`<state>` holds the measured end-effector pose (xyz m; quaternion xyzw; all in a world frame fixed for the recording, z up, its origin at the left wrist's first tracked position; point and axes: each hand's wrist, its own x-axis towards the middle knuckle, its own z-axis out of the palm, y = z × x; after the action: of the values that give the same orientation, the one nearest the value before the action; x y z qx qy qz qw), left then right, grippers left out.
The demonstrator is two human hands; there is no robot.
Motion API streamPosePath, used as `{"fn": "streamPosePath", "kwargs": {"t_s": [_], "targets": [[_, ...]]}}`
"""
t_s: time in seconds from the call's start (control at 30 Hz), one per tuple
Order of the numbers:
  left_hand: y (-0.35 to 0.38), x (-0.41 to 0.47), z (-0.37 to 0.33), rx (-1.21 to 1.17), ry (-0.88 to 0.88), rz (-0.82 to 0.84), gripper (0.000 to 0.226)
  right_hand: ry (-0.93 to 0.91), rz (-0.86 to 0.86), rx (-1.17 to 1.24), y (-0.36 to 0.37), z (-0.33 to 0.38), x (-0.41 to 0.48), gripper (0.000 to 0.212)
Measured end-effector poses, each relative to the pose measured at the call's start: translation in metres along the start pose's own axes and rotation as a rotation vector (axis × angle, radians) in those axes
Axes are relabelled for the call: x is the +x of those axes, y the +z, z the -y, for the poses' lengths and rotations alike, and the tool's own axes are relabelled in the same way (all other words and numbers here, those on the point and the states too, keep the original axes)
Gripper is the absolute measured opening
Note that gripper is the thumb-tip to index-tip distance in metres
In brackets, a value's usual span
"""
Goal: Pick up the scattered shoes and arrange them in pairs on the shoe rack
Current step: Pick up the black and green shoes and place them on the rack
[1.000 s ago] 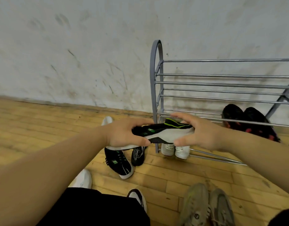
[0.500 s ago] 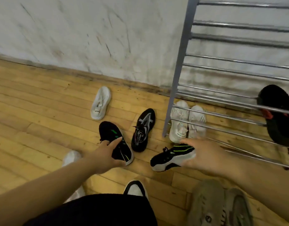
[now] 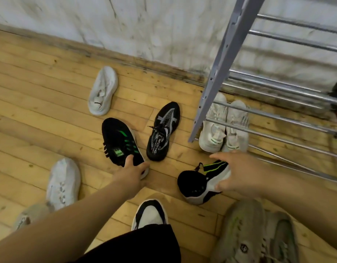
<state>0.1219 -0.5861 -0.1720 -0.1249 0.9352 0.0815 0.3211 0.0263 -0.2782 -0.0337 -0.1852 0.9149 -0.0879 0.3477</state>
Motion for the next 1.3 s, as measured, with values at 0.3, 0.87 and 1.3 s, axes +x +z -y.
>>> {"fn": "streamPosePath", "kwargs": {"t_s": [0.3, 0.87, 1.3], "targets": [[-0.106, -0.118, 0.005, -0.643, 0.078, -0.131, 0.044, -0.001, -0.203, 0.136, -0.057, 0.020, -0.062, 0.086], [-0.273, -0.397, -0.123, -0.907, 0.508, -0.715, 0.036, -0.192, -0.839, 0.661, -0.166, -0.032, -0.343, 0.039], [-0.305, -0.382, -0.265, -0.730, 0.811, -0.897, 0.042, -0.144, -1.342, 0.934, -0.178, -0.084, -0.369, 0.052]]}}
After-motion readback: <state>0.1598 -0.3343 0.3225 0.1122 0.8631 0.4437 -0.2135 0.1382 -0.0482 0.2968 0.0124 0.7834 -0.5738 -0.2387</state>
